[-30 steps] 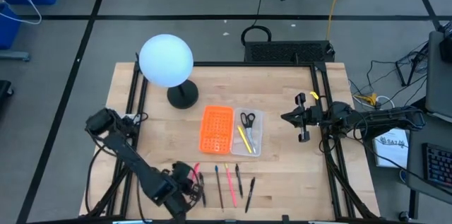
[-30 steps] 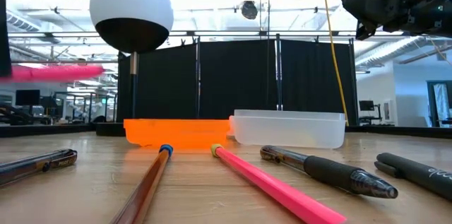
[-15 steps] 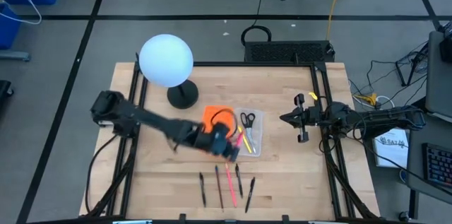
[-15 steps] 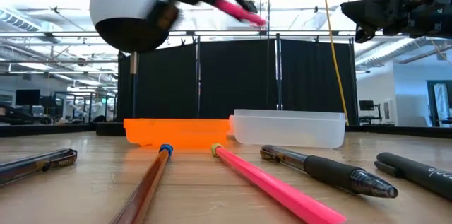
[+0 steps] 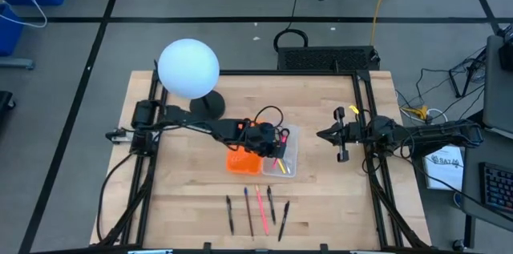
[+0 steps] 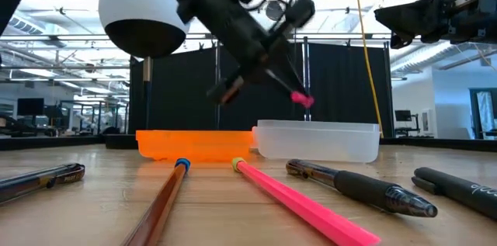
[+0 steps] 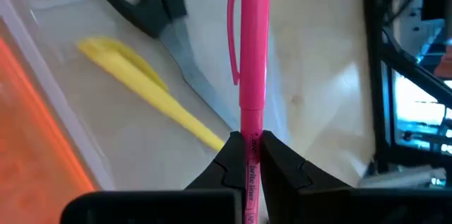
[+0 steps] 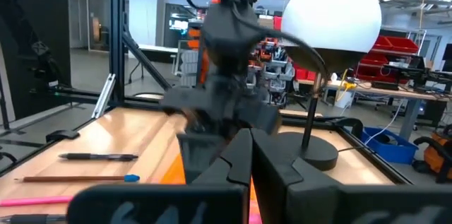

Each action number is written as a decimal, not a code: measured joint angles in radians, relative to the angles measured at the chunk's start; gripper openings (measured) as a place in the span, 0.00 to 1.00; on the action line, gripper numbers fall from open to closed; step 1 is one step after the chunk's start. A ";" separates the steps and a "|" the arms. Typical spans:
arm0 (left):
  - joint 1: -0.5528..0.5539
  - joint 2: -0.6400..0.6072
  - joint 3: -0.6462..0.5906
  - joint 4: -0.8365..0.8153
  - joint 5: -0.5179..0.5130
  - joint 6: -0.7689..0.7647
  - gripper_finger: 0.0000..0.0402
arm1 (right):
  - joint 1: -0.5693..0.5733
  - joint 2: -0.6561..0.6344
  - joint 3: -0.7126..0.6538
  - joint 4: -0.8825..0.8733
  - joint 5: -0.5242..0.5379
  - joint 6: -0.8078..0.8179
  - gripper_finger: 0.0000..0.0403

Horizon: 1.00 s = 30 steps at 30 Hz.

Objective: Pick & place school supplies into a supply box
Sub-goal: Put the pink pen into the orange supply box

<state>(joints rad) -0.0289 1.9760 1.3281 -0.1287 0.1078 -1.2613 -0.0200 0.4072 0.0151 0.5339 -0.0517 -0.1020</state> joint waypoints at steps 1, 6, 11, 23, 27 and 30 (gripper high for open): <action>0.005 0.011 0.000 0.002 0.001 0.000 0.06 | 0.000 0.000 0.000 0.000 0.000 0.000 0.00; 0.018 0.052 0.001 -0.004 0.006 -0.004 0.06 | 0.000 0.000 0.000 0.000 0.000 -0.016 0.00; 0.020 0.061 0.001 -0.002 0.005 0.008 0.06 | 0.000 0.000 0.000 0.009 0.000 -0.015 0.00; 0.019 0.061 0.001 -0.010 -0.010 0.011 0.13 | 0.000 0.000 0.000 0.008 -0.001 -0.015 0.00; 0.015 0.061 0.001 -0.016 -0.031 0.010 0.19 | 0.000 0.000 0.000 0.008 -0.002 -0.014 0.00; 0.013 0.061 0.001 -0.026 -0.038 0.010 0.20 | 0.000 0.000 0.000 0.008 -0.002 -0.014 0.00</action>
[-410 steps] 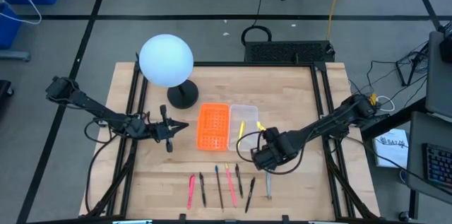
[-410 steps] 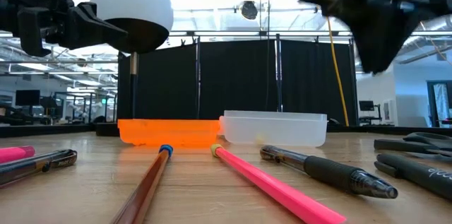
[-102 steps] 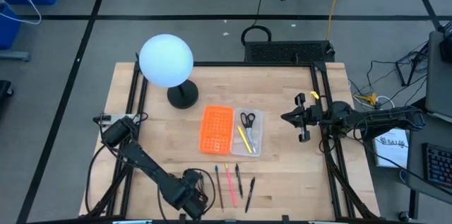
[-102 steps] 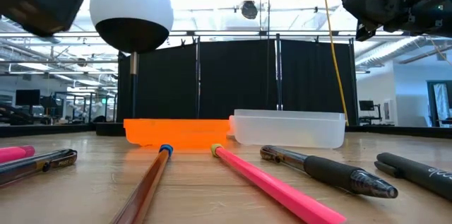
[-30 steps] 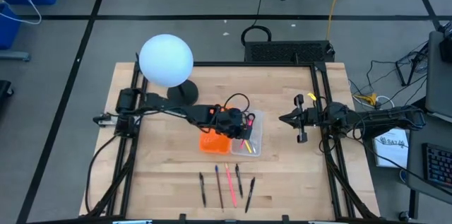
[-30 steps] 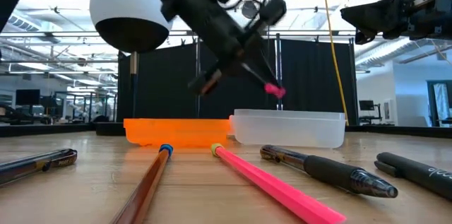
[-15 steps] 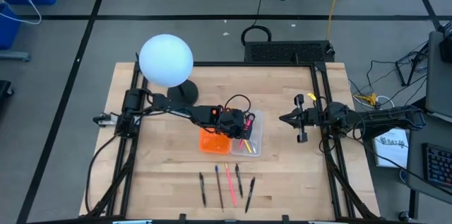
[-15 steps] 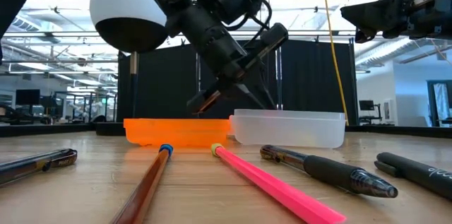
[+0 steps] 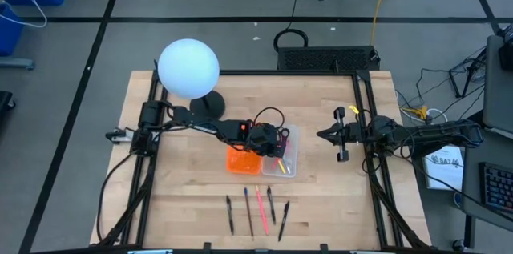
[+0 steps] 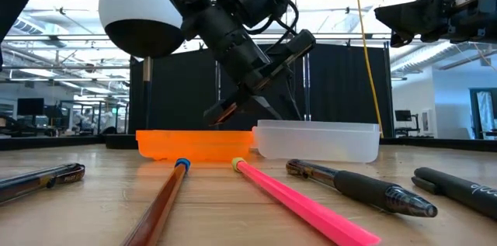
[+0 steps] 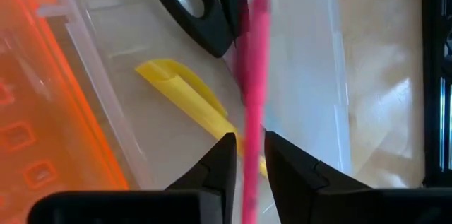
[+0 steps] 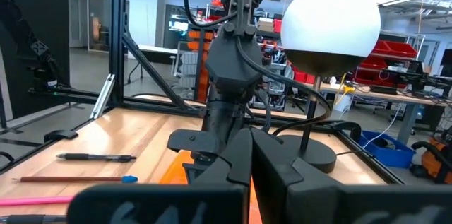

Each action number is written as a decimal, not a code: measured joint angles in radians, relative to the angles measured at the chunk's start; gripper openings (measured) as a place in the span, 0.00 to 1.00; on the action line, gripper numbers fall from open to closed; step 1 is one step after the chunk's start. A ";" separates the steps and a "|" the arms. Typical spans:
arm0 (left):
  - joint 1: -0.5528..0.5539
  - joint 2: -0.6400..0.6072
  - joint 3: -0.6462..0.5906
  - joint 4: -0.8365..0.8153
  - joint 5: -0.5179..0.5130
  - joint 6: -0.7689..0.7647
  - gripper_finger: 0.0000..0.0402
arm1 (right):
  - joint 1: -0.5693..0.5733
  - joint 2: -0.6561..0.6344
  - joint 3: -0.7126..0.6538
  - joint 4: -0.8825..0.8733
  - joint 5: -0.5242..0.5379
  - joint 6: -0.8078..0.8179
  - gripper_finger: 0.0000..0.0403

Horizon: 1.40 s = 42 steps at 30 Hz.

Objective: Pick & place school supplies into a supply box
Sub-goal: Put the pink pen into the orange supply box, then put the right black pen into the orange supply box

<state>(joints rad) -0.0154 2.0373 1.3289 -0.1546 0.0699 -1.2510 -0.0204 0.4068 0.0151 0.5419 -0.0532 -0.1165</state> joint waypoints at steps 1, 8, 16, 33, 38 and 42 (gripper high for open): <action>0.000 0.000 0.000 0.000 0.000 0.000 0.20 | 0.000 0.000 0.000 0.000 0.000 0.000 0.00; 0.004 -0.015 0.000 0.039 0.027 0.098 0.21 | 0.000 0.000 0.000 0.000 0.000 0.000 0.00; 0.020 -0.261 0.000 0.061 0.102 0.375 0.21 | 0.000 0.000 0.000 0.004 -0.001 0.041 0.00; -0.408 -0.853 -0.245 -0.397 -0.377 1.222 0.02 | 0.001 0.000 0.000 -0.020 -0.004 0.052 0.00; -0.469 -0.906 -0.573 -0.054 -0.362 1.437 0.01 | 0.001 0.000 0.000 -0.015 -0.003 0.042 0.00; -0.392 -0.991 -0.811 0.253 -0.332 1.590 0.01 | 0.001 0.000 0.000 -0.017 -0.002 0.026 0.00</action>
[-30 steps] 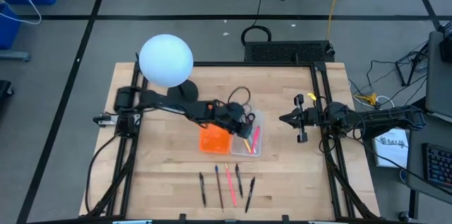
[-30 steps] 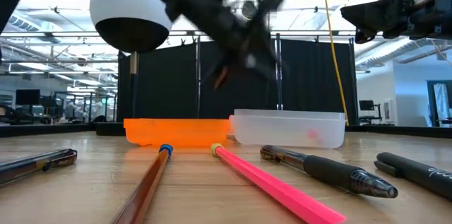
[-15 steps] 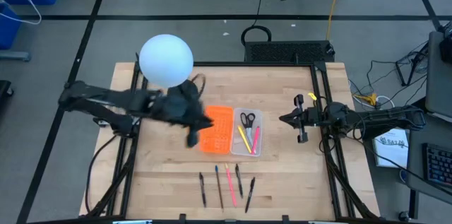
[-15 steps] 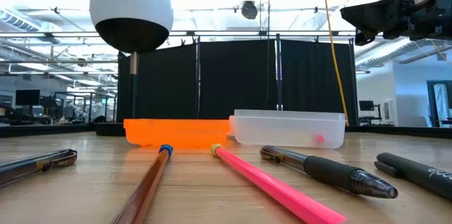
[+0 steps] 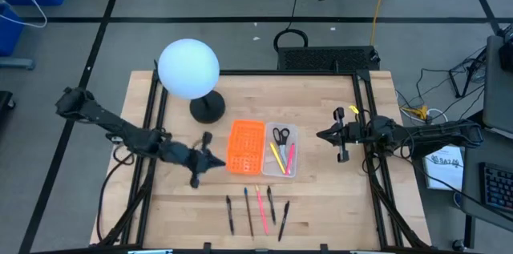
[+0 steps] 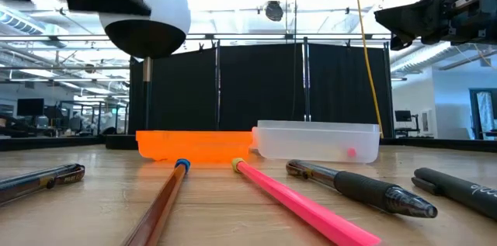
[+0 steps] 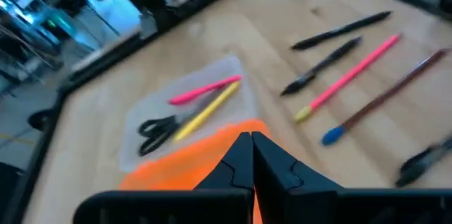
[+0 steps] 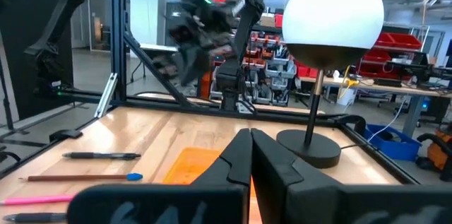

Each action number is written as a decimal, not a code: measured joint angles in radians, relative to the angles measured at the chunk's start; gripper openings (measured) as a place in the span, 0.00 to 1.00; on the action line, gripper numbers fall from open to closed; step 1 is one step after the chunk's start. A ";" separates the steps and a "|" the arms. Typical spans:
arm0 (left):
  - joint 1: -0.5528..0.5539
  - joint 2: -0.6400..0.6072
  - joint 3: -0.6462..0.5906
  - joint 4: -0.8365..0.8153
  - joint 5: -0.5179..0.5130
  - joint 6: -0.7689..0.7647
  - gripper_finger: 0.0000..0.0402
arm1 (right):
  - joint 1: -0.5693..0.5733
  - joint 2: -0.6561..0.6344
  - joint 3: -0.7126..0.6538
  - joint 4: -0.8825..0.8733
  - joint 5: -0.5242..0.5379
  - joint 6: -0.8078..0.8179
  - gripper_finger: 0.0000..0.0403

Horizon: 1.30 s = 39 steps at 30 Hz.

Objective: Pick & place school supplies into a supply box
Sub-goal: Put the right black pen into the orange supply box

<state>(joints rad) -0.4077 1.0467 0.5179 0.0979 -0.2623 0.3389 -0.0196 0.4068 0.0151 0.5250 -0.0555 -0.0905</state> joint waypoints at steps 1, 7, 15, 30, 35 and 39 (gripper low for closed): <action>0.027 -0.040 -0.041 0.029 0.020 0.018 0.01 | 0.000 0.000 0.000 -0.003 0.000 0.000 0.00; 0.164 -0.376 -0.220 0.063 0.200 0.041 0.00 | 0.000 0.000 0.000 -0.028 0.001 0.000 0.00; 0.272 -0.703 -0.475 0.229 0.240 0.006 0.00 | 0.000 0.016 0.000 -0.090 0.000 -0.030 0.00; 0.388 -0.753 -0.508 0.190 0.117 0.046 0.05 | 0.000 0.072 0.017 0.027 0.220 -0.074 0.00; 0.390 -0.753 -0.508 0.198 0.070 0.043 0.10 | 0.066 0.173 0.212 -0.133 0.214 -0.111 0.00; 0.390 -0.753 -0.508 0.200 0.072 0.041 0.11 | 0.173 0.341 0.500 -0.391 0.429 -0.072 0.00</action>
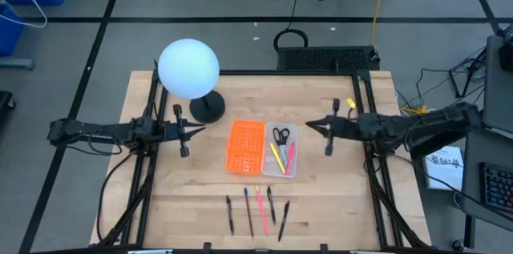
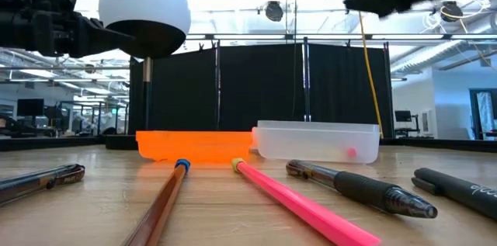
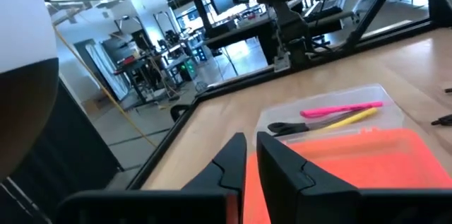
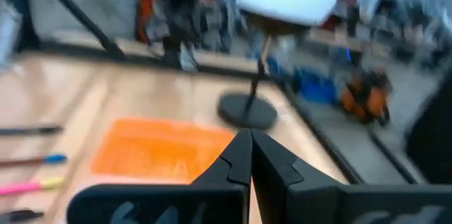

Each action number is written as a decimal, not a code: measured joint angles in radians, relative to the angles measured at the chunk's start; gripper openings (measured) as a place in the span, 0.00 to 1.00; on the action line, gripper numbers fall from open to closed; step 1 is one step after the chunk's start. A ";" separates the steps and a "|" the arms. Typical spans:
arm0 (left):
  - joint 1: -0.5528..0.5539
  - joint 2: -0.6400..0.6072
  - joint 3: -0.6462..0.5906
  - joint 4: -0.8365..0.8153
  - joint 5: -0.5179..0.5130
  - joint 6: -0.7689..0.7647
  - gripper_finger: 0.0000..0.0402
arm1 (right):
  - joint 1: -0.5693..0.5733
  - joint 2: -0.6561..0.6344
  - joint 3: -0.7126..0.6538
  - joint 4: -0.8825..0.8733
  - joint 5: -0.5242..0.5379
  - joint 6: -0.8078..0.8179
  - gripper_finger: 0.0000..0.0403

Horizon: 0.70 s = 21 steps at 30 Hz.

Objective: Pick & place school supplies into a supply box
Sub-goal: Put the right black pen into the orange supply box

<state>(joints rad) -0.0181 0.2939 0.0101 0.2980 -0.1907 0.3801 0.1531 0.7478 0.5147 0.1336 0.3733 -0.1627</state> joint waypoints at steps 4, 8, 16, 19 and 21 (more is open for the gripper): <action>0.000 0.000 0.000 0.031 0.000 0.003 0.11 | 0.132 0.241 0.315 -0.272 0.119 0.121 0.00; 0.000 -0.001 0.000 0.105 -0.057 -0.016 0.11 | 0.256 0.502 0.633 -0.614 0.205 0.353 0.00; 0.000 -0.001 0.001 0.144 -0.109 0.045 0.12 | 0.405 0.982 1.143 -0.937 0.047 0.893 0.00; 0.000 -0.001 0.001 0.147 -0.109 0.060 0.12 | 0.422 1.115 1.237 -0.935 -0.055 1.070 0.00; 0.000 -0.001 0.001 0.153 -0.109 0.060 0.12 | 0.429 1.181 1.263 -0.924 -0.100 1.201 0.00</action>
<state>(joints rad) -0.0181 0.2932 0.0109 0.4510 -0.2996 0.4404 0.5822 1.9285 1.7777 -0.7905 0.2732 1.0380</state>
